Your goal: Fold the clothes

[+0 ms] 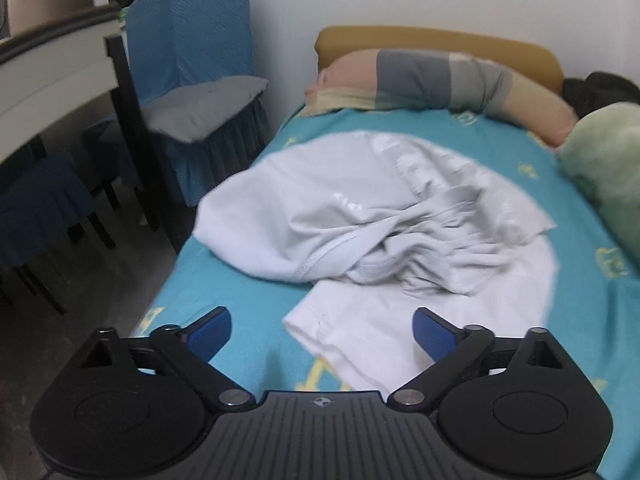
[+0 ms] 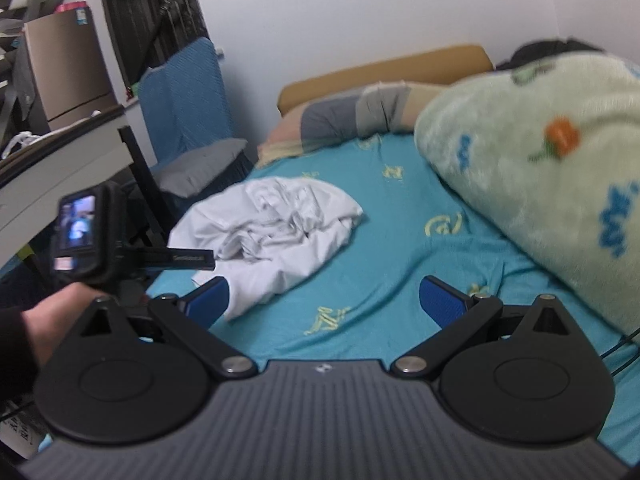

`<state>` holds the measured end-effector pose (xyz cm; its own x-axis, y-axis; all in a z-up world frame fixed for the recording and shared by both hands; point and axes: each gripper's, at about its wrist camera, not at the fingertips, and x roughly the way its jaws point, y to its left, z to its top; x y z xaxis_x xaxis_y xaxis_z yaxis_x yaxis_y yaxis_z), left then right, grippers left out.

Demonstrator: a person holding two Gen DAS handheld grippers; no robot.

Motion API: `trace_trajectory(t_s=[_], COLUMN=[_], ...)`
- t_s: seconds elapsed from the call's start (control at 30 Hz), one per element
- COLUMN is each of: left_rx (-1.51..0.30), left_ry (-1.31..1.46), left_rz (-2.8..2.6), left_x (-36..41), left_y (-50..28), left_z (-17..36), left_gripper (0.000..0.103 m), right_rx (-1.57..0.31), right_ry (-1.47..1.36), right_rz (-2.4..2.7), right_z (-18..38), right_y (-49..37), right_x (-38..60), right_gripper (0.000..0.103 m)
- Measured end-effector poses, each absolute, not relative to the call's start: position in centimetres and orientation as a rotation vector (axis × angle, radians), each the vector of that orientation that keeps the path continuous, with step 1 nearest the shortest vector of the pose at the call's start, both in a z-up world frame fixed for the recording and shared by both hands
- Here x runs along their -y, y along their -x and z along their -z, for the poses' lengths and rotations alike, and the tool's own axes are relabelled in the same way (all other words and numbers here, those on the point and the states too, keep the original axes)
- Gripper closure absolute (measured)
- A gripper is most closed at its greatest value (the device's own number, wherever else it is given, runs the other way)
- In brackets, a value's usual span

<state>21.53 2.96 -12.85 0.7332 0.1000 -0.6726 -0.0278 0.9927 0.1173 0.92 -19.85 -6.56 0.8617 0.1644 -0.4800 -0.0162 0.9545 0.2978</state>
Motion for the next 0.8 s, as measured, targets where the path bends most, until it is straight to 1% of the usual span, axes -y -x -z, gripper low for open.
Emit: trace_trajectory(t_s=[0.03,0.07,0.13,0.17,0.2,0.23,0.3,0.43,0.57,0.7,0.8], left_rx=[-0.748,-0.752,-0.730,-0.707,-0.678,-0.654,-0.608,-0.509,-0.424,-0.423,-0.465], left_ry=[-0.092,-0.082,-0.031,-0.027,-0.029,-0.031,-0.036,-0.018,-0.026,0.055,0.137], left_rz=[-0.106,-0.143,-0.114,-0.097,-0.072,-0.040,0.028,0.121,0.222,0.245,0.223], left_x=[-3.5,-4.1,-5.5,-6.0,-6.5,-6.7,-7.2,-7.1,-5.9,-6.0,-7.0], left_y=[-22.7,-23.9,-25.4,-26.0,-26.3,-26.3,-26.2,-23.5,-18.9,-13.2,-9.4], left_z=[13.8,14.8,15.8,16.0,15.9,15.7,15.1,11.6,6.9,3.6,2.2], left_gripper=[0.018,0.021,0.033,0.038,0.048,0.065,0.090,0.094,0.095,0.095,0.095], right_rx=[-0.546,-0.561,-0.572,-0.578,-0.587,-0.597,-0.591,-0.555,-0.517,-0.490,-0.570], right_ry=[-0.296,-0.303,-0.311,-0.311,-0.312,-0.319,-0.318,-0.305,-0.262,-0.168,-0.121], right_rz=[-0.091,-0.087,-0.075,-0.065,-0.054,-0.044,-0.037,-0.033,-0.043,-0.079,-0.117], right_z=[7.1,7.5,8.5,9.1,9.7,10.3,11.0,11.8,12.2,12.2,13.7], right_y=[-1.6,-2.1,-3.1,-3.6,-4.1,-4.6,-5.3,-6.5,-7.4,-7.3,-6.7], right_x=[20.0,20.2,20.5,20.6,20.7,20.7,20.3,19.1,17.6,15.4,13.7], right_gripper=[0.000,0.000,0.000,0.000,0.000,0.000,0.000,0.000,0.000,0.000,0.000])
